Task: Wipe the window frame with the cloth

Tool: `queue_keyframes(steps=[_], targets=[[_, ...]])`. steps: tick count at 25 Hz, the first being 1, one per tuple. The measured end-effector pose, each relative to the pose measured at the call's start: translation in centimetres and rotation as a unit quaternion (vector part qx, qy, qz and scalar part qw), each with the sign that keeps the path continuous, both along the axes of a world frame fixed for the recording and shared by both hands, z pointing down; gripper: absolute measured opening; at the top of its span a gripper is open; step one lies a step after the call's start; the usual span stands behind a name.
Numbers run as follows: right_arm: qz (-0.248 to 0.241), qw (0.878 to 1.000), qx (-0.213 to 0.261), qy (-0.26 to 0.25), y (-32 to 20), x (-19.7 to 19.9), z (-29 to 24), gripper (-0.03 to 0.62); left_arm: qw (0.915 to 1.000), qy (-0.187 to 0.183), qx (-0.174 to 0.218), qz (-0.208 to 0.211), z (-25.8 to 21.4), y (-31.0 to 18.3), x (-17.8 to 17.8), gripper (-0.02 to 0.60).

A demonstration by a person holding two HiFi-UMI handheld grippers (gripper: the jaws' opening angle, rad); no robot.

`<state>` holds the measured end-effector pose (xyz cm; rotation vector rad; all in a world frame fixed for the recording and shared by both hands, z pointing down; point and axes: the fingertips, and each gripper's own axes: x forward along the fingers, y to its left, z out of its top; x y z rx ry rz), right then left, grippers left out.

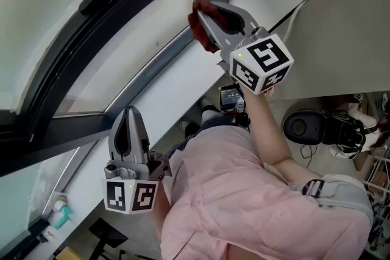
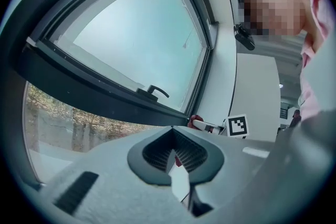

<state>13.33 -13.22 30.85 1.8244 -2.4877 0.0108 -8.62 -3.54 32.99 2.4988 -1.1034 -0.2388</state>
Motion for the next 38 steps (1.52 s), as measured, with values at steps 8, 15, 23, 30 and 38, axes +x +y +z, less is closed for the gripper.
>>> queue_keyframes(steps=[8, 15, 23, 30, 38], targets=[[-0.016, 1.0, -0.009, 0.02, 0.8, -1.5, -0.5, 0.06, 0.9983, 0.026, -0.008, 0.051, 0.4, -1.2, 2.9, -0.003], [-0.065, 0.997, 0.006, 0.043, -3.3, -2.8, -3.5, 0.06, 0.998, 0.042, -0.019, -0.043, 1.6, -0.6, -1.8, -0.003], [-0.097, 0.994, 0.049, -0.008, -9.5, -4.7, -6.3, 0.06, 0.9856, 0.019, 0.014, -0.168, -0.9, -1.4, -8.4, -0.003], [-0.154, 0.986, 0.059, -0.037, -12.9, -7.6, -6.7, 0.06, 0.992, 0.02, 0.014, -0.124, -2.3, -4.1, -4.5, -0.003], [-0.222, 0.974, 0.02, 0.031, -14.2, -8.4, -5.4, 0.06, 0.9938, -0.008, 0.09, -0.064, -10.5, -7.6, -0.3, -0.003]])
